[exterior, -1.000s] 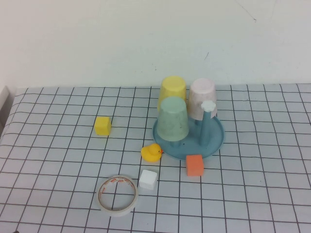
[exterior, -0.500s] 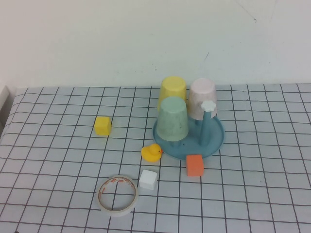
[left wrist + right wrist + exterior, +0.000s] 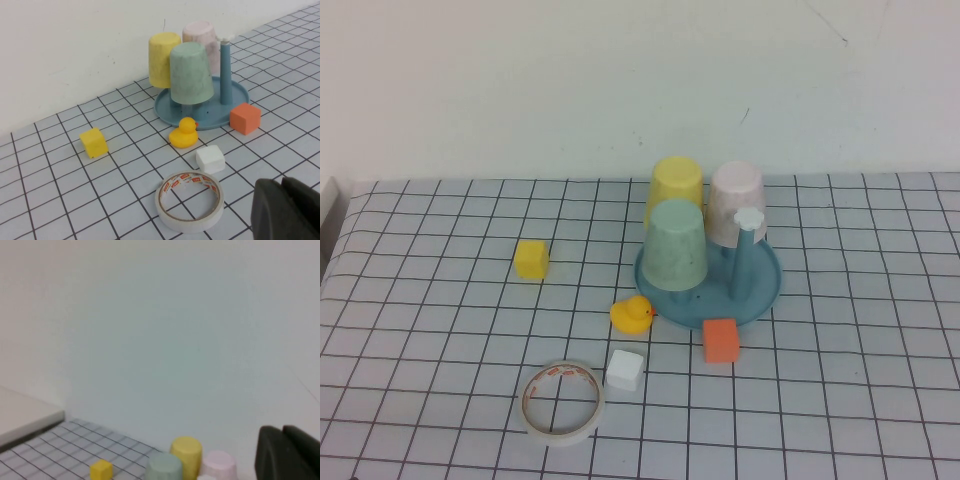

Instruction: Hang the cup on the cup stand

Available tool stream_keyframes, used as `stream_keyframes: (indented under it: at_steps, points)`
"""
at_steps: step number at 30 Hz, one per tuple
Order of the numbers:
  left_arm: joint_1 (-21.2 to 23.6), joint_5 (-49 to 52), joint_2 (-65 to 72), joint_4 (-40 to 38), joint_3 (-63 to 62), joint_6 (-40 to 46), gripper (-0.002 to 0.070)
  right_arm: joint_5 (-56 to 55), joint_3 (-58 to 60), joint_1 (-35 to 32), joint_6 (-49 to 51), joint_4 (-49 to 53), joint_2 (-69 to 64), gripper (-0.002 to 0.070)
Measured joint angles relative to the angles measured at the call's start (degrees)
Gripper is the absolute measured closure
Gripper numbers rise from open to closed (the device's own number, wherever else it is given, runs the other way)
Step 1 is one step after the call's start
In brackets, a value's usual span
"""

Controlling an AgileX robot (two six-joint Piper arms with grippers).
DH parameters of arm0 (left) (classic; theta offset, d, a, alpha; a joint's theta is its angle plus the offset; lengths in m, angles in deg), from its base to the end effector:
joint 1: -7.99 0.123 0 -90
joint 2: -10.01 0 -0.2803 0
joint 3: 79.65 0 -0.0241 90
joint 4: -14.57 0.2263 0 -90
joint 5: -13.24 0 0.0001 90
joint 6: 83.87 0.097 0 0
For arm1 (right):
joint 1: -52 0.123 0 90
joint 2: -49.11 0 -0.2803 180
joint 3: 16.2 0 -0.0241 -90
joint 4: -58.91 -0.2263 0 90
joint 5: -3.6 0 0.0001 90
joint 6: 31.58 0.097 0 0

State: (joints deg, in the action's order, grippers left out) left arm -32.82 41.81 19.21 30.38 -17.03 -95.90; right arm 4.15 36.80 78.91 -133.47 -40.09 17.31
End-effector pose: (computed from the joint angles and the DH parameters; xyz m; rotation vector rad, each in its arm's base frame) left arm 0.0277 -0.0072 0.2454 0.5467 1.6626 -0.3847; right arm 0.0723 0.0378 0.3242 -0.3901 1.4360 0.3465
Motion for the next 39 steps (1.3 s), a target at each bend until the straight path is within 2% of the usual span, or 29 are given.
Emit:
stream_keyframes:
  at_steps: [8,13,15,16,18,20,23,25,28,32,39]
  points:
    - [0.00,0.00,0.00,0.00,0.00,0.00,0.0676,-1.20,1.02,0.00,-3.42,-0.27,0.00,0.0674]
    - [0.00,0.00,0.00,0.00,0.00,0.00,0.0676,-2.09,3.09,-0.11,-1.80,0.62,0.82,0.0674]
    - [0.00,0.00,0.00,0.00,0.00,0.00,0.0676,-3.72,4.65,-0.77,4.61,6.61,1.57,0.0674]
    - [0.00,0.00,0.00,0.00,0.00,0.00,0.0676,-4.22,5.72,-1.42,10.83,12.44,2.17,0.0674]
    - [0.00,0.00,0.00,0.00,0.00,0.00,0.0676,-4.22,7.77,-3.25,26.32,28.71,3.74,0.0674]
    - [0.00,0.00,0.00,0.00,0.00,0.00,0.0676,-2.58,10.33,-6.42,47.22,48.12,5.97,0.0674]
    - [0.00,0.00,0.00,0.00,0.00,0.00,0.0676,4.46,12.36,-12.63,76.31,71.68,9.80,0.0674]
    - [0.00,0.00,0.00,0.00,0.00,0.00,0.0676,11.67,12.91,-17.70,87.20,81.53,12.43,0.0675]
    - [0.00,0.00,0.00,0.00,0.00,0.00,0.0676,21.31,13.04,-26.54,94.95,91.72,17.54,0.0675]
    - [0.00,0.00,0.00,0.00,0.00,0.00,0.0676,21.65,14.18,-32.42,96.71,97.03,21.27,0.0675]
    - [0.00,0.00,0.00,0.00,0.00,0.00,0.0676,12.68,23.30,-33.88,101.58,98.67,24.55,0.0675]
